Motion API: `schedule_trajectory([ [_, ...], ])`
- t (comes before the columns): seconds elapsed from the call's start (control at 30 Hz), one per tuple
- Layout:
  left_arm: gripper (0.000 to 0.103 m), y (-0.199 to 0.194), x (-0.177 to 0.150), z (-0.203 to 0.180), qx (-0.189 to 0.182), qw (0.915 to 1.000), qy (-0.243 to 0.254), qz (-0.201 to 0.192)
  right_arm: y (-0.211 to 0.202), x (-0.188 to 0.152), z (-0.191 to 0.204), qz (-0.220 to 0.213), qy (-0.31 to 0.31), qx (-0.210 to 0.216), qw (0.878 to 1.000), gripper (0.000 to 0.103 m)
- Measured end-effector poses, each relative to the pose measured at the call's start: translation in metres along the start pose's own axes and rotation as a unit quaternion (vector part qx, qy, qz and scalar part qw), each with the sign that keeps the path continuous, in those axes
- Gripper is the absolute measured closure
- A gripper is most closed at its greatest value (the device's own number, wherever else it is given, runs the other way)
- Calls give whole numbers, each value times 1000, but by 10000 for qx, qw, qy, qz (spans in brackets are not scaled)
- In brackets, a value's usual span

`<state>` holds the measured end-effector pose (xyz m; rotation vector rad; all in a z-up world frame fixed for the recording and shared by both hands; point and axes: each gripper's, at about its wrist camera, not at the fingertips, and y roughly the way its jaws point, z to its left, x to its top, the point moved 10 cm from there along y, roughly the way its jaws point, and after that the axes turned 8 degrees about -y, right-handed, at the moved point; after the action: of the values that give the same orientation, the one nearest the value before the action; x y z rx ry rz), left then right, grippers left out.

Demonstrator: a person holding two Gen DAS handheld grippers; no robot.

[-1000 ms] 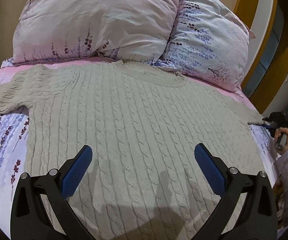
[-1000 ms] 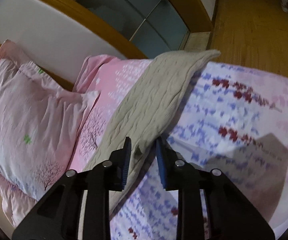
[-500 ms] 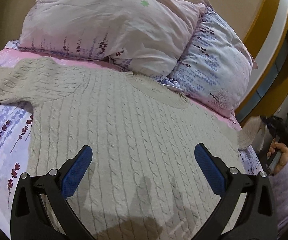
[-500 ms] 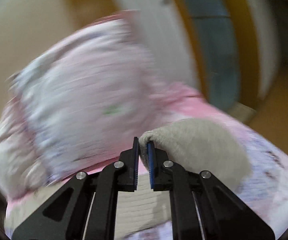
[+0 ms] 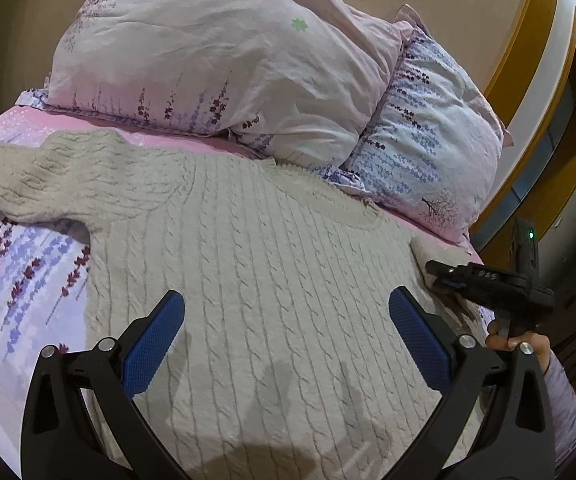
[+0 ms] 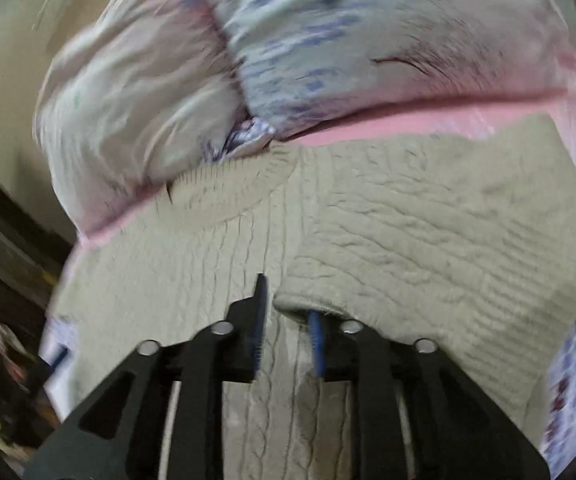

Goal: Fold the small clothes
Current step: 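Grasp the sweater sleeve cuff nearest the right tool and lift it, then carry the sleeve across the sweater body with the right tool and release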

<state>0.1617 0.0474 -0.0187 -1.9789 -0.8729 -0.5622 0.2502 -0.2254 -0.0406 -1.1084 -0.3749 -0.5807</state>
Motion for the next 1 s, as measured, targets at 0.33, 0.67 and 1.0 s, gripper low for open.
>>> schedule_trajectory([
  [0.33,1,21,25,-12,-482,9982,-55,358,-36,21,-72,-576,1669,71,9843,66],
  [0.67,1,31,27,-20,-644,9968,-107,467,-34,-3,-72,-313,3341,1327,9326,56],
  [1.0,1,29,28,-7,-493,9979,-92,419,-61,12,-80,-957,2437,-907,9609,92],
])
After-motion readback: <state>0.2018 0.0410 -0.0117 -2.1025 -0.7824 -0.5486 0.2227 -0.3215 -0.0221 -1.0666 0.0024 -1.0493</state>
